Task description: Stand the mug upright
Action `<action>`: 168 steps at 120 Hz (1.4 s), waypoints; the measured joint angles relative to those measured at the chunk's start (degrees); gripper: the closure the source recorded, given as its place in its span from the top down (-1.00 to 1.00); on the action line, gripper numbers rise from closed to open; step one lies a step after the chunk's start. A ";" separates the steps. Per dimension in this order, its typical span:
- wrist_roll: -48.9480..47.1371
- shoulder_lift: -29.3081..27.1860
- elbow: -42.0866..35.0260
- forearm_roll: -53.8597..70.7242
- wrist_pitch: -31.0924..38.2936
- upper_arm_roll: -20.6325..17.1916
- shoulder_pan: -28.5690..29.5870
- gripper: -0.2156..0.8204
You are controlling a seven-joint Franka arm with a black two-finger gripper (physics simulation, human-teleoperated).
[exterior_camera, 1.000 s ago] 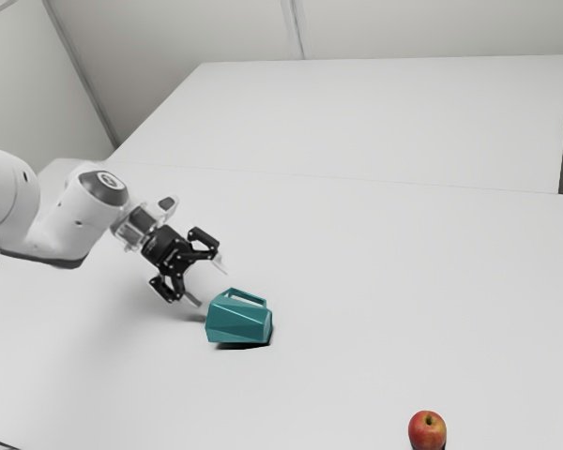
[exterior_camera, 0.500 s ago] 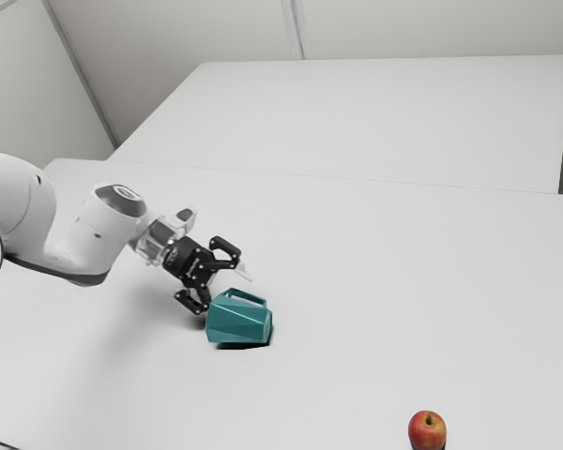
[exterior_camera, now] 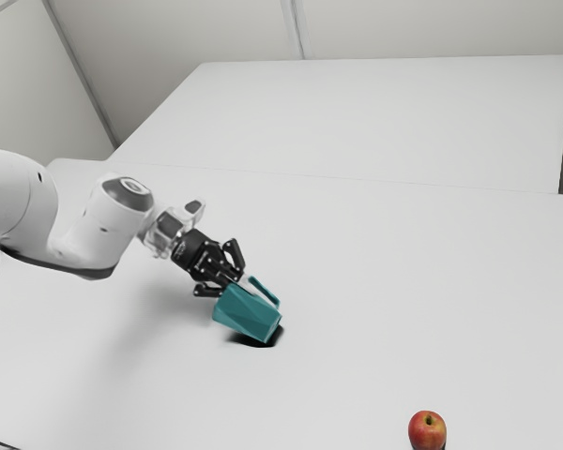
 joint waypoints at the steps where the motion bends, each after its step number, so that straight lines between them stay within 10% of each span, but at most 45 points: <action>1: -0.05 -0.02 0.01 0.00 0.04 -0.06 -0.01 -0.84; 107: -6.33 -8.67 4.03 52.91 18.51 -7.34 -2.62 -0.93; 168: -7.83 -4.90 3.51 58.80 22.80 -7.98 -2.80 -0.93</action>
